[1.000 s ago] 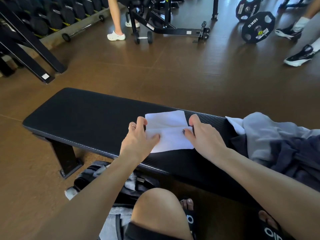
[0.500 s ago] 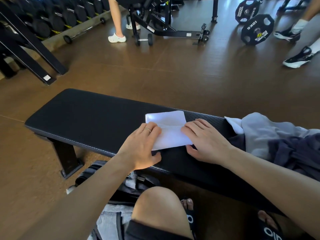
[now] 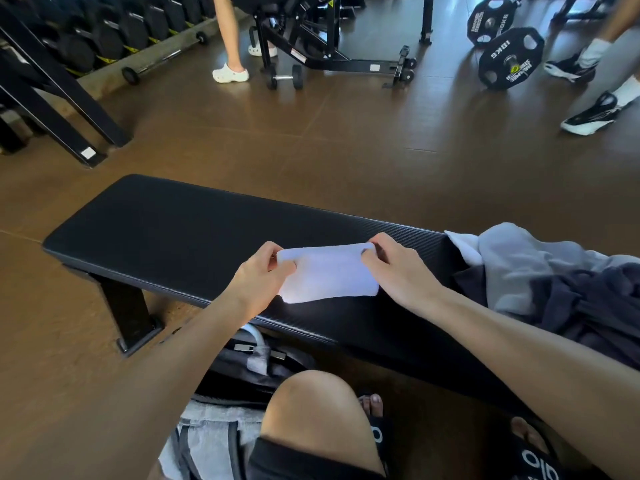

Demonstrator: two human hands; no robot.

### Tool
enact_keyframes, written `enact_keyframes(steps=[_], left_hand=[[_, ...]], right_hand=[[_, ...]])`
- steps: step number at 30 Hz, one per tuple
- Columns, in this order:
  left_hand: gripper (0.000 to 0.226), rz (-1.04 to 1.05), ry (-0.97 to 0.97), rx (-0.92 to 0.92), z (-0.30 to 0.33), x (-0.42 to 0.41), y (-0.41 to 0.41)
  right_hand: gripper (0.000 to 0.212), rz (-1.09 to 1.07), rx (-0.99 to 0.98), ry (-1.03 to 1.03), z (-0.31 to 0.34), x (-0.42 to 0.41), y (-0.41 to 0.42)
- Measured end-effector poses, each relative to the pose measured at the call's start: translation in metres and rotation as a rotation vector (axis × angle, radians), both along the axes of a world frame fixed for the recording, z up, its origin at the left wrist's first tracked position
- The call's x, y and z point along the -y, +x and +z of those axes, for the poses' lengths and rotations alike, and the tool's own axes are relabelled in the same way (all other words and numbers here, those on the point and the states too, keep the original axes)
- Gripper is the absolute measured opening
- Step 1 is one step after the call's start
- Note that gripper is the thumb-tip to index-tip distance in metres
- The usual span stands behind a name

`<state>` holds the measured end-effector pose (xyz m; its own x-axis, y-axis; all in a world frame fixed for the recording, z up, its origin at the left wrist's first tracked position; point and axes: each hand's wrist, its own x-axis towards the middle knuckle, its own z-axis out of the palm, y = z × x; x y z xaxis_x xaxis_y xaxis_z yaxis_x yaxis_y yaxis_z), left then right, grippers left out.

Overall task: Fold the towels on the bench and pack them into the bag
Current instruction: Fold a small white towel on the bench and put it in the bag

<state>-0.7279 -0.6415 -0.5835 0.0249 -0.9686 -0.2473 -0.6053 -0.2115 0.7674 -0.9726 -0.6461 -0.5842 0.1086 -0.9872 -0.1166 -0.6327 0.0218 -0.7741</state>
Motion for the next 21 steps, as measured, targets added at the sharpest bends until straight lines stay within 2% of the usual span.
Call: enact_keyframes(steps=[3, 6, 10, 13, 16, 18, 21], left_hand=[[0.024, 0.053, 0.021, 0.047, 0.000, 0.004, -0.006], [0.032, 0.066, 0.131, 0.127, 0.005, 0.010, -0.009], [0.031, -0.009, 0.221, 0.312, 0.012, 0.017, -0.008], [0.032, -0.012, 0.293, 0.290, 0.013, 0.014, -0.011], [0.051, -0.035, 0.334, 0.317, 0.017, 0.007, -0.013], [0.057, -0.041, 0.369, 0.327, 0.024, 0.002, -0.014], [0.057, 0.014, 0.426, 0.218, 0.031, -0.004, -0.011]], right_hand=[[0.021, -0.015, 0.004, 0.071, -0.001, 0.007, 0.003], [0.019, 0.013, -0.008, 0.120, 0.002, 0.010, 0.003], [0.025, 0.061, -0.067, 0.192, 0.008, 0.008, 0.005], [0.028, 0.074, -0.085, 0.220, 0.011, 0.001, 0.007], [0.027, 0.066, -0.073, 0.218, 0.013, -0.008, 0.010], [0.027, 0.050, -0.058, 0.214, 0.014, -0.011, 0.010], [0.028, 0.047, -0.025, 0.256, 0.015, -0.015, 0.013]])
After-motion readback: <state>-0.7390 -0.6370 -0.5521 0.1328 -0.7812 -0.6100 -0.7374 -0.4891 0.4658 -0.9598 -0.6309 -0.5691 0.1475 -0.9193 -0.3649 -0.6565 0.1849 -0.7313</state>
